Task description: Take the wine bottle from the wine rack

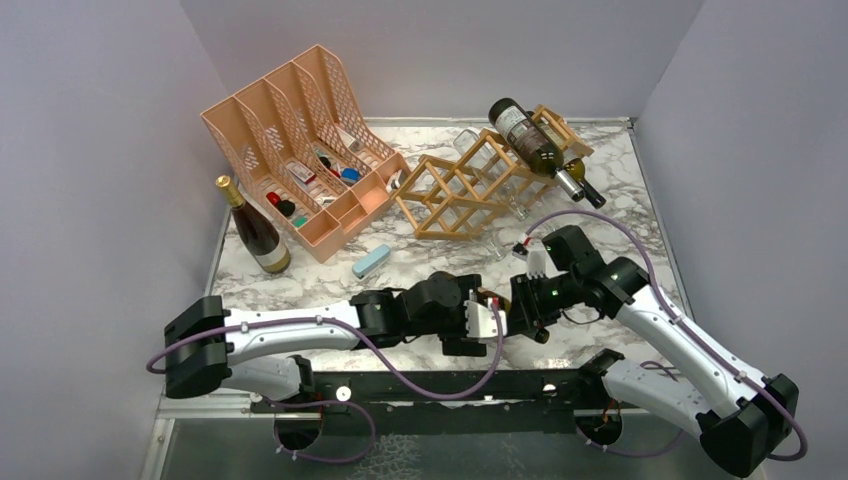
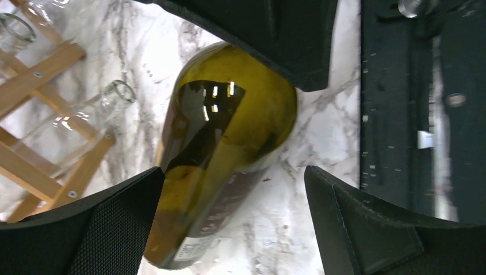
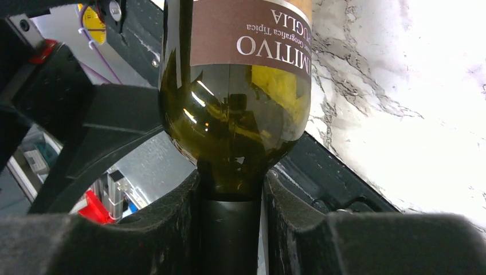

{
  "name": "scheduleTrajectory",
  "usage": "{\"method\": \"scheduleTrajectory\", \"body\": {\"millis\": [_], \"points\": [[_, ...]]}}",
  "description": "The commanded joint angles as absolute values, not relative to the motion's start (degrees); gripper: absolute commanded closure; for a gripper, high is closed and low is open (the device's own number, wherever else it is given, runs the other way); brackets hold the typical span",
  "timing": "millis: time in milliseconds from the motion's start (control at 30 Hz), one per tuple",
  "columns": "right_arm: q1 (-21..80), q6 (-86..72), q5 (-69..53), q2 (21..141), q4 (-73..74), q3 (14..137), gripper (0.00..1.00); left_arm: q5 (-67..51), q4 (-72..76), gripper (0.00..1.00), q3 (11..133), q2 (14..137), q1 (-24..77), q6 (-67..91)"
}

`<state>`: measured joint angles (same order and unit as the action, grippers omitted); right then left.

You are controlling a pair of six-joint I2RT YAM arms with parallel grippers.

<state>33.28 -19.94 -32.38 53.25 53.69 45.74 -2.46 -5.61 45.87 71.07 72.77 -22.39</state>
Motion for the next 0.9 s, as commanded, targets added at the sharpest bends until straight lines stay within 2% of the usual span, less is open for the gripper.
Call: {"method": "scheduleTrajectory", "body": {"millis": [0,400,867], "points": [[33.5,-19.3,-35.6,50.6,50.6,46.7,0.93,4.2,0.1,0.01,48.6,74.0,73.6,-30.7],[33.5,-18.8,-36.7,50.2,50.0,45.8,0.93,-0.4,5.2,0.01,50.5,80.5,75.8,-33.3],[33.5,-18.6,-37.5,50.3,49.9,45.8,0.93,2.5,7.5,0.02,50.4,84.0,75.8,-36.1]]}}
